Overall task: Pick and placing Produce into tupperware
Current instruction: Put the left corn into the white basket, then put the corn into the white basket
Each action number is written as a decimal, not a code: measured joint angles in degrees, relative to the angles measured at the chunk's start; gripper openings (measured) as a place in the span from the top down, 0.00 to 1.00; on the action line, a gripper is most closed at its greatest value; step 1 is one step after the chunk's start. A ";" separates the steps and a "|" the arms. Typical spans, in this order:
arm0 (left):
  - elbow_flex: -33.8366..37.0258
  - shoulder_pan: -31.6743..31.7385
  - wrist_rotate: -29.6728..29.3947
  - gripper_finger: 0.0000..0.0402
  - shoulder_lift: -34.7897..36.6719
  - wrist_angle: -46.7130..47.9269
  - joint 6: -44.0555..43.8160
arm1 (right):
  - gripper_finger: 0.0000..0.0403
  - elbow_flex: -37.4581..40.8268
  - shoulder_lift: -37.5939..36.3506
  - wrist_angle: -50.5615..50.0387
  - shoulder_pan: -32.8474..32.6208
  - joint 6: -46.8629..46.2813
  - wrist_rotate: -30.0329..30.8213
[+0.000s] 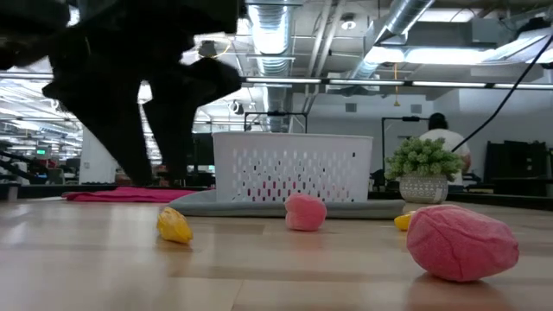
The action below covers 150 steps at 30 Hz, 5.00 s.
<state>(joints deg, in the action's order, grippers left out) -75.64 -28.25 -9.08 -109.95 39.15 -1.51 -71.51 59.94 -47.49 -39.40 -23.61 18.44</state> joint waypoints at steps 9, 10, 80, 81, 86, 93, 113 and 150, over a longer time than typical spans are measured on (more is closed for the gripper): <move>0.02 0.50 4.70 0.66 -2.66 -5.35 1.07 | 0.34 0.62 -0.02 0.49 0.04 -0.33 1.22; -0.01 0.50 4.74 0.66 -3.24 -5.90 1.12 | 0.34 0.62 -0.02 0.49 0.02 -0.32 1.22; -8.89 34.42 17.97 0.89 5.95 -2.33 6.55 | 0.34 0.55 0.02 -0.25 0.02 4.11 2.77; -8.90 34.45 18.11 0.89 5.27 -2.69 6.55 | 0.34 0.55 0.04 -0.23 0.02 4.07 2.77; -8.92 34.76 17.79 0.89 0.50 -2.08 6.48 | 0.34 0.55 0.03 -0.36 0.02 4.04 2.72; -8.87 35.61 17.75 0.86 -3.89 -2.12 6.54 | 0.34 0.55 0.04 -0.46 0.04 4.09 2.71; -8.90 34.27 8.17 0.41 5.46 -4.39 10.28 | 0.34 5.87 1.56 0.22 0.91 4.02 9.03; 24.20 -1.04 -0.78 0.41 64.80 -26.22 2.01 | 0.34 9.13 11.97 2.49 7.67 1.62 0.96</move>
<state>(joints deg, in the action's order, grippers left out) -51.44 -29.29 -9.86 -45.15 12.93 0.50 -62.38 71.92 -45.01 -31.73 -22.00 19.40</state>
